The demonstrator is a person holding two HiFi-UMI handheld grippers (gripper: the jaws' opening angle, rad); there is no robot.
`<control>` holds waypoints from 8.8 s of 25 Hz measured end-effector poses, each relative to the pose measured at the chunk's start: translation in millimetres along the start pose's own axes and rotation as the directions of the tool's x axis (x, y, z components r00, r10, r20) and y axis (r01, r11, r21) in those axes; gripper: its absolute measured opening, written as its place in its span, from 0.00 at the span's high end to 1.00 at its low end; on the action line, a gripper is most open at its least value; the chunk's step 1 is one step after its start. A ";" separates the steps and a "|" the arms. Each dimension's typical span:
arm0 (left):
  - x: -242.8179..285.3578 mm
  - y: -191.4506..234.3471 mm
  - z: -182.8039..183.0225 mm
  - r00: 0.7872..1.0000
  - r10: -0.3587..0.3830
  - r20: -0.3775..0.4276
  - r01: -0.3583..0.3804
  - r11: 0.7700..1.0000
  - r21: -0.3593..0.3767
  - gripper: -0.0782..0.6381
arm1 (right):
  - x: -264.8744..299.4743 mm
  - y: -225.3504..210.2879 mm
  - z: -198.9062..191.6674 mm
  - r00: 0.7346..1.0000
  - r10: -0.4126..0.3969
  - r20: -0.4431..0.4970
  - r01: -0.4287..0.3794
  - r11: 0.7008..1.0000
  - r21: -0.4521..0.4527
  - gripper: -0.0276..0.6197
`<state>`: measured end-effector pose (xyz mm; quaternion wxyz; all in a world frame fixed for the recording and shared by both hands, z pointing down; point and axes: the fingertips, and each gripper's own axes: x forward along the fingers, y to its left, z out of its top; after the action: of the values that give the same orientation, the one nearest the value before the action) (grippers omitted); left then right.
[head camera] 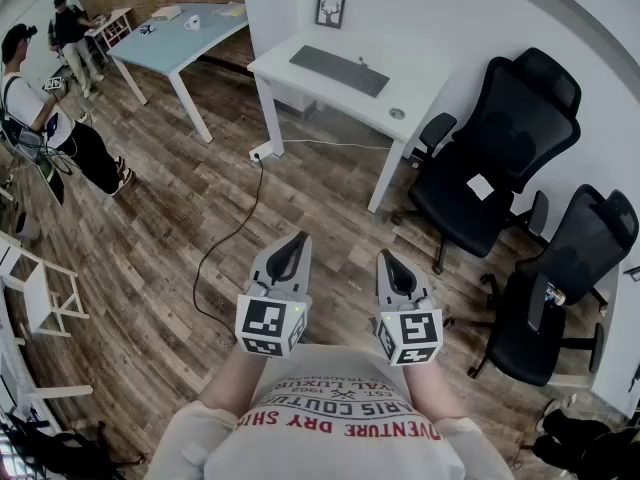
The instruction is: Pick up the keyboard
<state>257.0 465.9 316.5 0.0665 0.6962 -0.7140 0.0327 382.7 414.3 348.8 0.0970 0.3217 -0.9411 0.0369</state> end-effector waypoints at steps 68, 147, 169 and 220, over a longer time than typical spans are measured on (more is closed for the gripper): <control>278.2 398.6 0.1 0.995 -0.007 -0.095 -0.002 0.995 -0.097 0.85 | 447.5 -13.8 43.2 0.976 -0.180 -0.120 0.191 0.977 0.091 0.92; 833.0 521.7 -146.2 0.682 -0.399 -0.613 0.304 0.917 -0.259 0.55 | 668.8 -396.0 -104.1 0.740 -0.377 -0.557 0.641 0.647 0.413 0.59; 851.9 505.3 -176.0 0.499 -0.567 -0.655 0.359 0.823 -0.440 0.52 | 694.1 -409.5 -139.7 0.858 -0.101 -0.504 0.449 0.625 0.639 0.57; 840.6 514.6 -166.5 0.809 -0.514 -0.286 0.484 0.858 -0.171 0.53 | 709.8 -401.7 -172.6 0.952 -0.305 -0.030 0.272 0.797 0.539 0.60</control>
<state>-266.8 -328.4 623.0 0.2196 0.8406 -0.4859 0.0951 106.7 -305.1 667.0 -0.0200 0.4763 -0.8352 0.2742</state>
